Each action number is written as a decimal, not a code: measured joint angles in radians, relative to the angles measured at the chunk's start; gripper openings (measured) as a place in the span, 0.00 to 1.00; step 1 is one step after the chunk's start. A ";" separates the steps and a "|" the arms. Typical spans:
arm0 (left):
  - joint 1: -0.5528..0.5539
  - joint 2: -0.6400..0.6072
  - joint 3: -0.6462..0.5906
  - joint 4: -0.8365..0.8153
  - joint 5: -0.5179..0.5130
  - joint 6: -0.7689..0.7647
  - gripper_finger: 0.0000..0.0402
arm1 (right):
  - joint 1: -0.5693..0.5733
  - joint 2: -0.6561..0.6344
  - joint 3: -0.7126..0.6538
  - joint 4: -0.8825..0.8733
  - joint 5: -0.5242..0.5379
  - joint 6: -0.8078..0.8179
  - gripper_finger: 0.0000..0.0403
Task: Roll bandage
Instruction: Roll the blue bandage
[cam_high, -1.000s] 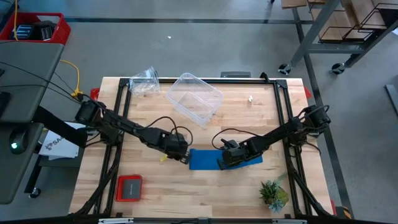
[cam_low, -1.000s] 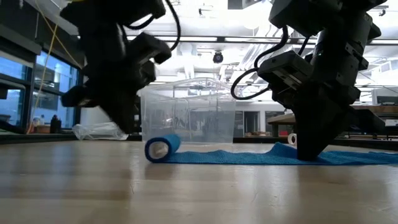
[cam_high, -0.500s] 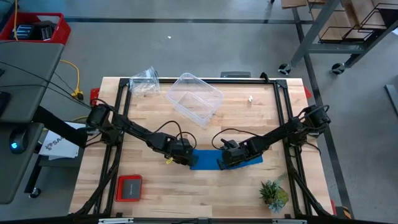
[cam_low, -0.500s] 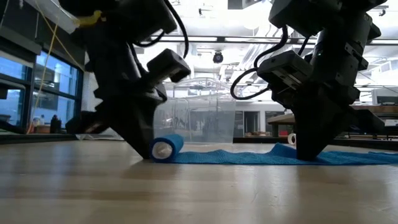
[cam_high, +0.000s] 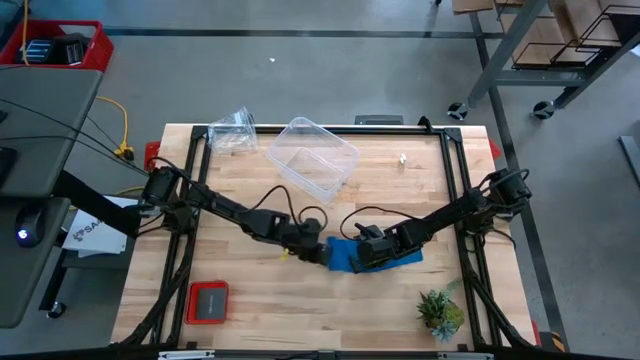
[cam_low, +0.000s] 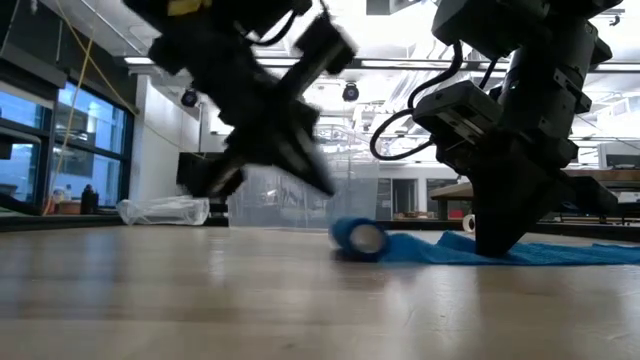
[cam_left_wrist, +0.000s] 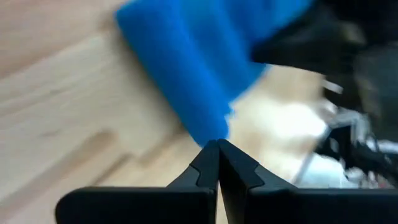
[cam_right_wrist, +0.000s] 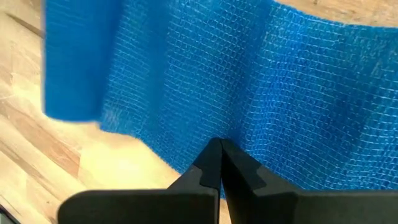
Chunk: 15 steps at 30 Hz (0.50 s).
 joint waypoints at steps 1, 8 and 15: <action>-0.001 -0.007 0.011 -0.005 0.008 0.014 0.00 | 0.000 0.000 0.000 0.000 0.000 0.000 0.00; 0.005 -0.028 0.037 -0.082 0.004 0.054 0.00 | 0.001 -0.005 0.000 -0.001 -0.001 0.014 0.00; 0.028 -0.031 0.037 -0.090 0.006 0.091 0.00 | 0.009 -0.067 -0.005 -0.086 0.003 0.055 0.00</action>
